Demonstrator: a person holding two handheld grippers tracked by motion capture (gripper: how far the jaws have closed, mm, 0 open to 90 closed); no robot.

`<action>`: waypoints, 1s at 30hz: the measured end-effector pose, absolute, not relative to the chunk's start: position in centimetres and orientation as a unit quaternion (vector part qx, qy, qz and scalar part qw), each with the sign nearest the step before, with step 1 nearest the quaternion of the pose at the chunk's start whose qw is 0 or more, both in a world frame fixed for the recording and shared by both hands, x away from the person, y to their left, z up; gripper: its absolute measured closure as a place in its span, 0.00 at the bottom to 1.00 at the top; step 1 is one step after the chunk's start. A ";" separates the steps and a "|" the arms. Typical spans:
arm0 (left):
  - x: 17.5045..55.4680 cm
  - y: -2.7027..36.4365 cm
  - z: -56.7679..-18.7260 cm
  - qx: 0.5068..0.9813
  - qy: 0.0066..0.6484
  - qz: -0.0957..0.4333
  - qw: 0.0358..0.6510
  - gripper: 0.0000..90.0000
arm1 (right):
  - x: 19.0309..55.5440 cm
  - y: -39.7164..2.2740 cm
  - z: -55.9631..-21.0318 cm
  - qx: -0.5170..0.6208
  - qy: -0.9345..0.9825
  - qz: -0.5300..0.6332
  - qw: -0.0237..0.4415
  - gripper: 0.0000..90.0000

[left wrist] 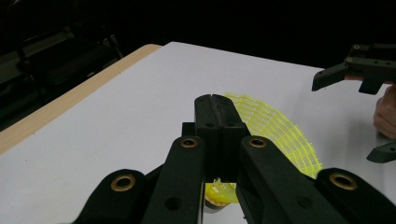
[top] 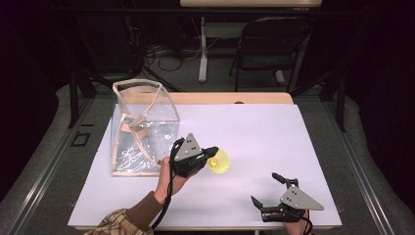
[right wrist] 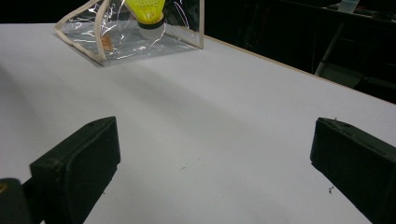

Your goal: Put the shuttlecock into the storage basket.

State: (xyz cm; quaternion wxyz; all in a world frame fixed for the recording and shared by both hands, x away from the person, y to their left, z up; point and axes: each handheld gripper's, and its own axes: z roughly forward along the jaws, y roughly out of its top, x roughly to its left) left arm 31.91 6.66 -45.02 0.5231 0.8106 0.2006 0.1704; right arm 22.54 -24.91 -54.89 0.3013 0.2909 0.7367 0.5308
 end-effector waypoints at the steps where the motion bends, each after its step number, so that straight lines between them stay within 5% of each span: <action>1: 32.1 6.6 -44.8 0.810 0.201 0.166 0.525 1.00 | 22.6 -24.9 -54.9 0.291 0.737 0.531 0.301 0.01; 30: 34.0 6.6 -42.1 0.814 0.187 0.172 0.522 1.00 | 22.6 -25.0 -54.9 0.291 0.734 0.533 0.304 0.01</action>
